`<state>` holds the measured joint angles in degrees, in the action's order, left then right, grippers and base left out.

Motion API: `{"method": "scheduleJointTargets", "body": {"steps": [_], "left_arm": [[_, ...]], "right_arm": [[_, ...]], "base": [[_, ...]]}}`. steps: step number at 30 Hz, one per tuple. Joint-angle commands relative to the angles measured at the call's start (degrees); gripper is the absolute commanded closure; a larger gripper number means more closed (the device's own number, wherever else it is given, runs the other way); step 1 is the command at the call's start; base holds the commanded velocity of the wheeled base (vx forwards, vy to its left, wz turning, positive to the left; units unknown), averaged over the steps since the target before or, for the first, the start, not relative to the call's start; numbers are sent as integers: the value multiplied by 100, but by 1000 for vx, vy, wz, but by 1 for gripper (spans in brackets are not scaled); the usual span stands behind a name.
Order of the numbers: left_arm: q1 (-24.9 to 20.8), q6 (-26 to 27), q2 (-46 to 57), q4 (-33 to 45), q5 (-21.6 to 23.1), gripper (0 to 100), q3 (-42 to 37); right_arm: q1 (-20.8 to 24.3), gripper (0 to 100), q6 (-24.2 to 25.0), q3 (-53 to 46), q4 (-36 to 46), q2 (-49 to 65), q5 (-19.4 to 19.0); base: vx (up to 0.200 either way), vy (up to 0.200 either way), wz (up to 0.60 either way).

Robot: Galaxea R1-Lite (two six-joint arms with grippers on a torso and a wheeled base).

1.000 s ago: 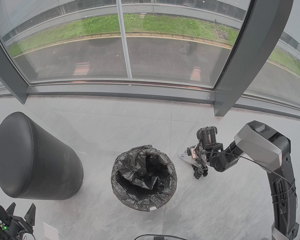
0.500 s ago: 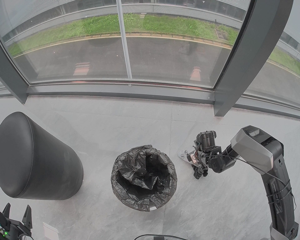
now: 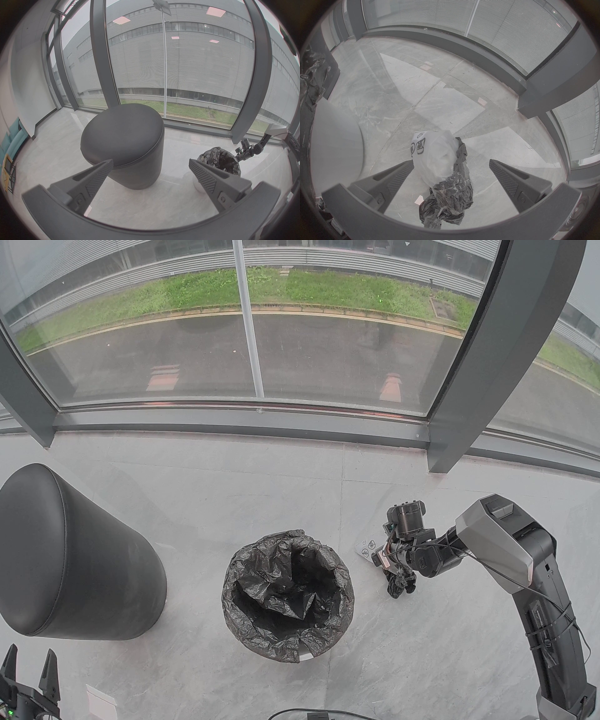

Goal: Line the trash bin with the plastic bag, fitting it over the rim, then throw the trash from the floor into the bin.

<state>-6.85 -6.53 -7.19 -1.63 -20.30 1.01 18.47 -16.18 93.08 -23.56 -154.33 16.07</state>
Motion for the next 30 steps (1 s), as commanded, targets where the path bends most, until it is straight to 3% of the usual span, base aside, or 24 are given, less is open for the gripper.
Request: {"method": "scheduleJointTargets", "body": {"steps": [1, 17, 18, 30], "left_arm": [[8, -41, 130, -4, 8, 0, -57], [0, -76, 130, -4, 43, 0, -57], [0, -85, 130, -4, 43, 0, -57], [0, -102, 130, -4, 43, 0, -57]], "right_arm": [[34, 0, 1, 150, 142, -62, -104], [52, 0, 1, 563, 783, -176, -236], [34, 100, -8, 607, 818, -202, -227], [25, 100, 36, 861, 959, -343, -218]], "base": [[0, 0, 0], [0, 0, 0], [0, 0, 0], [0, 0, 0]]}}
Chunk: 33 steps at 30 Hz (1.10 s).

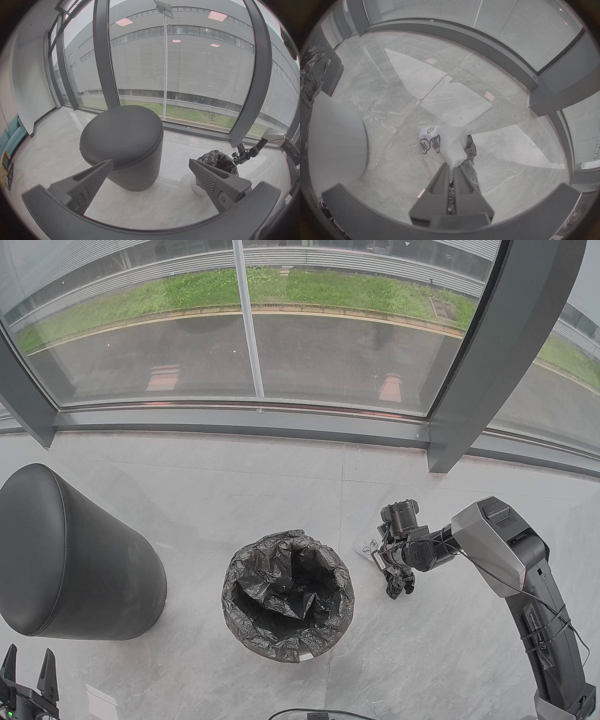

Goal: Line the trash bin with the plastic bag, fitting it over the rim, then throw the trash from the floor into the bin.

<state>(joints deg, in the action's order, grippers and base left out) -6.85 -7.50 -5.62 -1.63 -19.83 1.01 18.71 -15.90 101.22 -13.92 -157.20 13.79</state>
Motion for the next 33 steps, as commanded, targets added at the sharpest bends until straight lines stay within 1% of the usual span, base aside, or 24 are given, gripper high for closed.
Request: {"method": "scheduleJointTargets", "body": {"steps": [1, 4, 10, 17, 18, 19, 20, 22, 25, 26, 27, 29, 33], "left_arm": [[0, -6, -27, -4, -3, 0, -57], [0, -50, -27, -4, -3, 0, -57], [0, -94, -27, -4, -3, 0, -57], [0, -208, -27, -12, -12, 0, -57], [0, -199, -27, -12, -12, 0, -57], [0, -199, -27, -12, -12, 0, -57], [0, -147, -27, -12, 6, 0, -66], [8, -76, -18, -21, 138, 0, -66], [8, 3, -18, -92, 410, 0, -92], [8, 3, -18, -92, 410, 0, -92], [8, 38, -18, -118, 551, 0, -92], [8, 64, -27, -197, 727, 0, -101], [70, -6, -27, -698, 1034, 0, -101]], "right_arm": [[1, 100, 8, 56, -5, -48, 10], [10, 100, 25, 56, -23, 75, 10], [106, 100, 333, -173, 12, 840, 10], [379, 100, 377, -902, -23, 2026, 10], [449, 100, 386, -1060, -32, 2299, 45], [449, 100, 386, -1060, -32, 2299, 45], [555, 100, 394, -1210, -49, 2606, 89], [686, 100, 447, -1386, -67, 2940, 98], [959, 100, 702, -1623, -40, 3477, 186], [959, 100, 702, -1623, -40, 3477, 186], [1117, 100, 772, -1772, -23, 3802, 344], [1266, 100, 763, -1992, -23, 4118, 467], [1495, 100, 763, -2317, -58, 4575, 502]], "base": [[0, 0, 0], [0, 0, 0], [0, 0, 0], [0, 0, 0], [0, 0, 0], [0, 0, 0], [0, 0, 0], [0, 0, 0], [0, 0, 0], [0, 0, 0], [0, 0, 0], [0, 0, 0], [0, 0, 0]]}}
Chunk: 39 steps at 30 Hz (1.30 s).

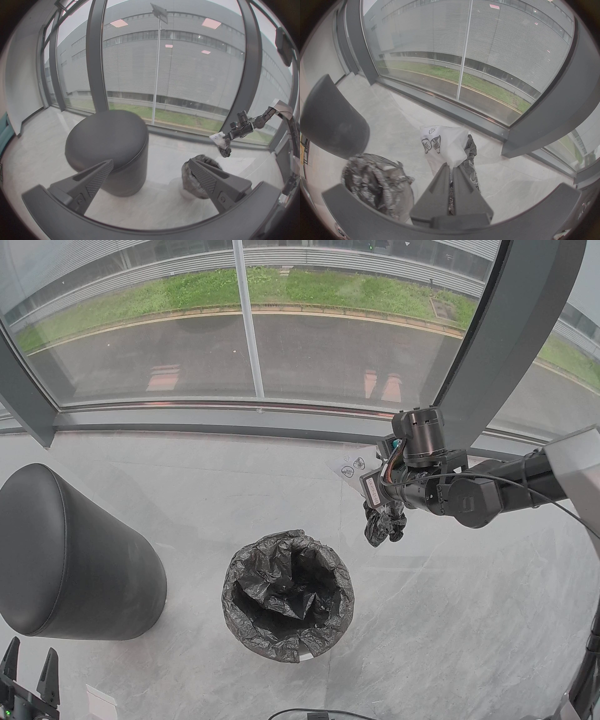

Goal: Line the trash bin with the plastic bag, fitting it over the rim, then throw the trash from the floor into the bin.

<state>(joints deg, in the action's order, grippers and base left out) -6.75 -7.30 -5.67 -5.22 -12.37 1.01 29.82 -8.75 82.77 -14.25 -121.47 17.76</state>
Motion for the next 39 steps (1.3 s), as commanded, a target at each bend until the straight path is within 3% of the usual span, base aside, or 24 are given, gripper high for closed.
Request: {"method": "scheduleJointTargets", "body": {"steps": [1, 8, 10, 12, 14, 20, 23, 32, 39], "left_arm": [[139, -70, -31, -445, 446, 0, -101], [842, -17, 171, -612, 1299, 0, -101], [860, 71, 171, -568, 1387, 0, -101], [860, 80, 171, -568, 1387, 0, -101], [860, 177, 171, -120, 1378, 0, -101], [851, 177, 171, 21, 1352, 0, -101], [860, 168, 171, 12, 1018, 0, -101], [851, 651, 189, 21, 332, 0, -101], [693, 598, 549, 21, 517, 0, -101]], "right_arm": [[428, 100, 49, -534, -34, 1090, 105], [1017, 100, 339, -903, -16, 1626, 43], [1246, 100, 453, -1053, -16, 1688, 17], [1263, 100, 462, -1070, -25, 1688, 17], [1738, 100, 673, -1290, -43, 1617, 8], [2204, 100, 814, -1281, -69, 1125, 17], [2380, 100, 884, -1308, -183, 932, 26], [2529, 100, 893, -1387, -482, 739, 43], [2652, 100, 981, -1448, -684, 528, 70]], "base": [[0, 0, 0], [0, 0, 0], [0, 0, 0], [0, 0, 0], [0, 0, 0], [0, 0, 0], [0, 0, 0], [0, 0, 0], [0, 0, 0]]}}
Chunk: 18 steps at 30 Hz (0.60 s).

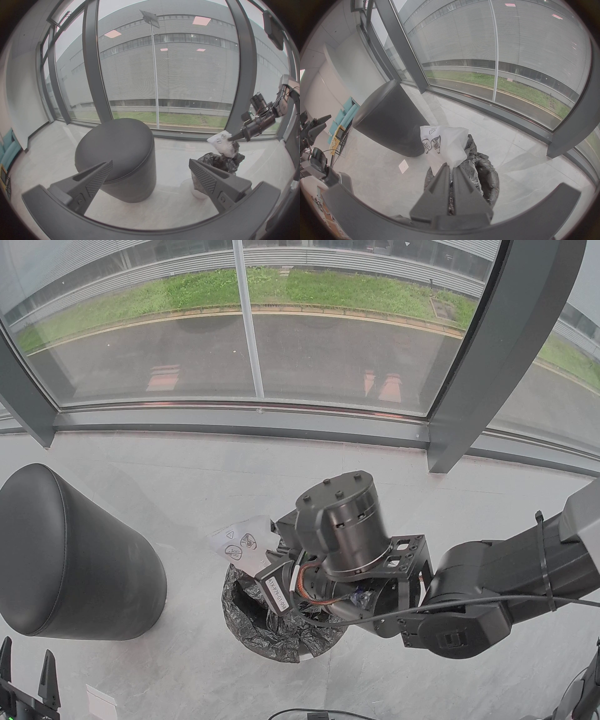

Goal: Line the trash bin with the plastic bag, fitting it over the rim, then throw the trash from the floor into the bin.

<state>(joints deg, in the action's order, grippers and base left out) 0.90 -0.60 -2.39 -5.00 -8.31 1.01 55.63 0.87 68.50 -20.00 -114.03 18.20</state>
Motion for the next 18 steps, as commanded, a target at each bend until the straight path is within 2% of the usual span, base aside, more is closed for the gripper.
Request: {"method": "scheduleJointTargets", "body": {"steps": [1, 2, 3, 5, 7, 11, 15, 18], "left_arm": [[-73, -178, 239, 8, 295, 0, -101], [-73, -178, 239, 8, 295, 0, -101], [-73, -450, 239, 16, 691, 0, -101], [-73, -635, 239, 16, 1060, 0, -101], [-73, -626, 239, 8, 1148, 0, -101], [-73, -643, 239, 16, 1086, 0, -101], [-73, -591, 239, 52, 577, 0, -101], [-81, -591, 239, 52, 541, 0, -101]], "right_arm": [[71, 100, 19, -21, -197, -278, 34], [71, 100, 19, -21, -197, -278, 34], [71, 100, 10, -21, -311, -339, 43], [62, 100, 19, -12, -355, -409, 43], [62, 100, 19, -21, -355, -471, 43], [62, 100, 28, -21, -355, -603, 43], [62, 100, 19, -21, -355, -638, 43], [62, 100, 19, 6, -364, -682, 43]], "base": [[0, 0, 0], [0, 0, 0], [0, 0, 0], [0, 0, 0], [0, 0, 0], [0, 0, 0], [0, 0, 0], [0, 0, 0]]}}
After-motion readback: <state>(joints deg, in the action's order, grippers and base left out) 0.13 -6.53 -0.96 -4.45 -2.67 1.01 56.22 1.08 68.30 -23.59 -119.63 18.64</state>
